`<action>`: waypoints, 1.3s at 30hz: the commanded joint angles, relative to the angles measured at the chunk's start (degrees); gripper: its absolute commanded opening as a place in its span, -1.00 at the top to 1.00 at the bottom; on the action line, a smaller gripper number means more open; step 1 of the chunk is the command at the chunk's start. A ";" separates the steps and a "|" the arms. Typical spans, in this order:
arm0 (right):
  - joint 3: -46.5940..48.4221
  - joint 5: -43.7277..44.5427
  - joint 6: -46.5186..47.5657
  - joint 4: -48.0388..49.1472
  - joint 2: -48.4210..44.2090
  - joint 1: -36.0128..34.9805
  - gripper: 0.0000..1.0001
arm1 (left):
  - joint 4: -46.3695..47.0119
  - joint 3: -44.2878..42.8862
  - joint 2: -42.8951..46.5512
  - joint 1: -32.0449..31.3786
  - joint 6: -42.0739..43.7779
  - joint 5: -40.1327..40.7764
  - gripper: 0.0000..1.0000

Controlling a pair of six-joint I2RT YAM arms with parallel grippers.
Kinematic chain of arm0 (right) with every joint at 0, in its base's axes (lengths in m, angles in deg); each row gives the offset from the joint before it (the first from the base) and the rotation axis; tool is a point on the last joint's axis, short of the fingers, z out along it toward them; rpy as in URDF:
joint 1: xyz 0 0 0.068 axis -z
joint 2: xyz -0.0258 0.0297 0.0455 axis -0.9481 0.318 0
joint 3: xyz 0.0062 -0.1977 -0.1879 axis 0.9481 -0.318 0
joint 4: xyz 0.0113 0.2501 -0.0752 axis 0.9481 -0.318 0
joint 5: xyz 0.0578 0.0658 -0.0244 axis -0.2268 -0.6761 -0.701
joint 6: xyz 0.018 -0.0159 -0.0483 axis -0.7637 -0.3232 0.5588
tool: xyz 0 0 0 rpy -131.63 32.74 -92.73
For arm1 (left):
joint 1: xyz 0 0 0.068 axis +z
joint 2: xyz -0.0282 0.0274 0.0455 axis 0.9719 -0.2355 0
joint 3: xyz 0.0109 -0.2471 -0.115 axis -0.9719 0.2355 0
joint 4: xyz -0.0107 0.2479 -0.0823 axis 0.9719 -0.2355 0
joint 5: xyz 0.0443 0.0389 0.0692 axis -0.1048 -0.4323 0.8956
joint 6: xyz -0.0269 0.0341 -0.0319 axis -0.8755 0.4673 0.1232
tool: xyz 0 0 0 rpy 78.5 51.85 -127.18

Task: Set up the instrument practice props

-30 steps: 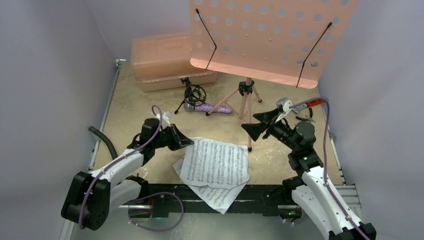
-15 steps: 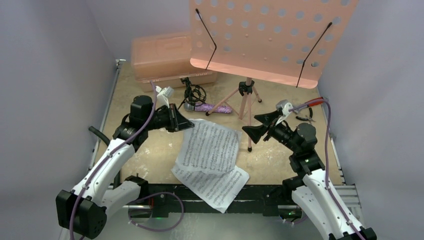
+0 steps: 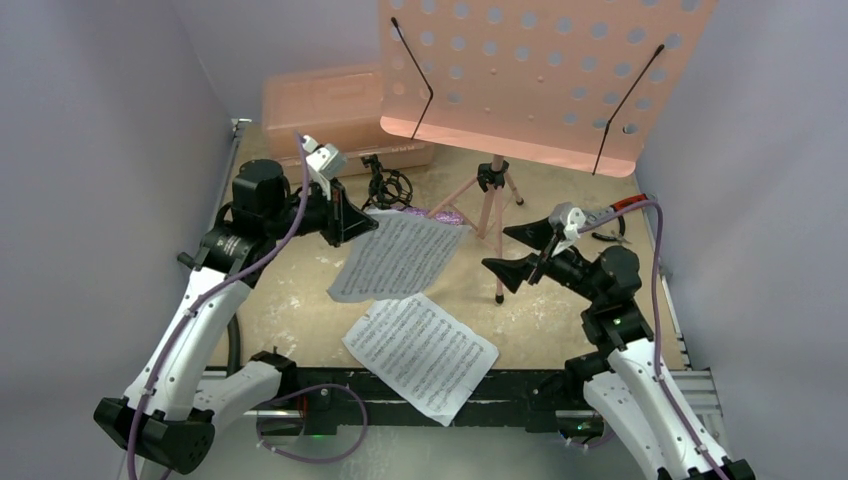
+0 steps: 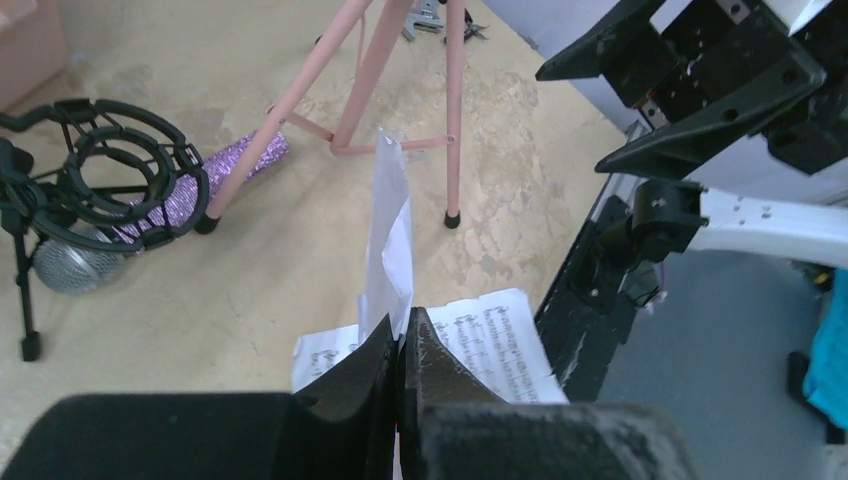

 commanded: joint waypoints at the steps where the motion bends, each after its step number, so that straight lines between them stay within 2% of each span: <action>1: 3.55 -6.17 3.72 1.78 -1.72 -0.23 -0.70 | 1.00 -0.55 1.95 -0.35 10.83 -5.02 1.00; 4: 4.31 -9.78 5.04 2.30 -1.94 -0.27 -0.70 | 1.67 -0.24 2.16 -0.38 15.06 -11.16 1.00; 10: 6.73 -15.09 9.46 1.03 0.18 -0.30 -0.71 | 4.38 -0.80 1.50 -0.39 17.87 -15.86 1.00; 19: 7.18 -17.77 10.05 2.82 1.73 -0.23 -0.73 | 14.78 0.57 0.40 -2.00 12.17 -18.47 1.00; 27: 10.78 -17.54 13.83 -0.72 4.09 -0.31 -0.72 | 14.35 -0.04 -3.37 -10.27 12.61 -14.36 1.00; 33: 12.40 -19.82 15.73 -2.24 5.64 -0.81 -0.71 | 12.97 -2.87 -7.49 -16.74 15.29 -9.74 1.00; 39: 12.37 -23.73 16.88 -3.83 6.36 -1.30 -0.66 | 14.49 -4.94 -10.90 -21.59 14.36 -7.03 1.00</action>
